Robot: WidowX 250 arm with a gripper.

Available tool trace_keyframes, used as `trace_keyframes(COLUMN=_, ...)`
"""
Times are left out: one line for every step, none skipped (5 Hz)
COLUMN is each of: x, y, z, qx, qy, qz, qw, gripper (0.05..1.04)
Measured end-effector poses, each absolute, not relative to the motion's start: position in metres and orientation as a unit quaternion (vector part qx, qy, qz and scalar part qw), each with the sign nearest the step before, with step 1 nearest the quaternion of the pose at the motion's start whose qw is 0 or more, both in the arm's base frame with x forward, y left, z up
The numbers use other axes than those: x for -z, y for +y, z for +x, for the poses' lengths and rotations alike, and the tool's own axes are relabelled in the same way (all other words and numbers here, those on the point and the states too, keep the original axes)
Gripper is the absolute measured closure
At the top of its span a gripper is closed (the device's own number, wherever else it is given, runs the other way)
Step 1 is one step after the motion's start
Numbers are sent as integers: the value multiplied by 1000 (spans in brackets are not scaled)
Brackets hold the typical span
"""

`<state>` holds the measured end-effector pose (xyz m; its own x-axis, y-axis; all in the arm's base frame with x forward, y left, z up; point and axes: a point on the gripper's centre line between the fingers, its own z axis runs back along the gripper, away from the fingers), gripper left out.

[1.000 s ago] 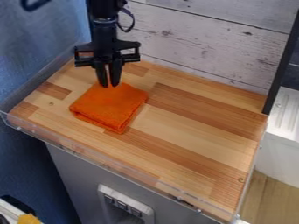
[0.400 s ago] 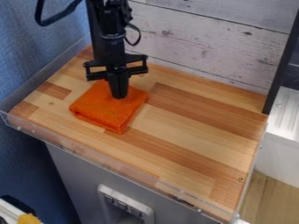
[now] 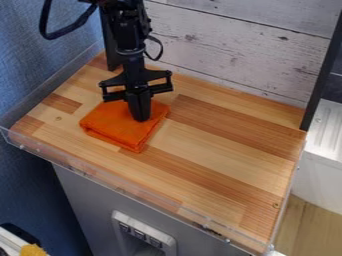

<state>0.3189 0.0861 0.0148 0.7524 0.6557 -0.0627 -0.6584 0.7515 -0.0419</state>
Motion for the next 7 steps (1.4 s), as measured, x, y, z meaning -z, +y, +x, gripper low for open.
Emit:
trace_keyframes(x=-13, y=88, z=322, qx=-321, qy=7, qz=-38, qw=946, gripper=1025)
trace_keyframes(x=-12, y=89, z=325, qx=-268, qy=-6, qz=-40, qw=962, gripper=1025)
trace_keyframes(x=-13, y=94, z=327, qx=-211, qy=-17, qz=-36, qw=977, gripper=1025)
trace_keyframes(x=-15, y=102, z=333, qx=-155, qy=-29, qz=-23, qw=987, gripper=1025)
trace_keyframes(x=-13, y=108, z=340, qx=-106, qy=-33, qz=-9, qw=994, gripper=1025)
trace_keyframes(x=-14, y=114, z=344, qx=-69, qy=-31, qz=4, qw=997, gripper=998)
trace_keyframes(x=-23, y=117, z=346, qx=-40, qy=-17, qz=12, qw=999, gripper=846)
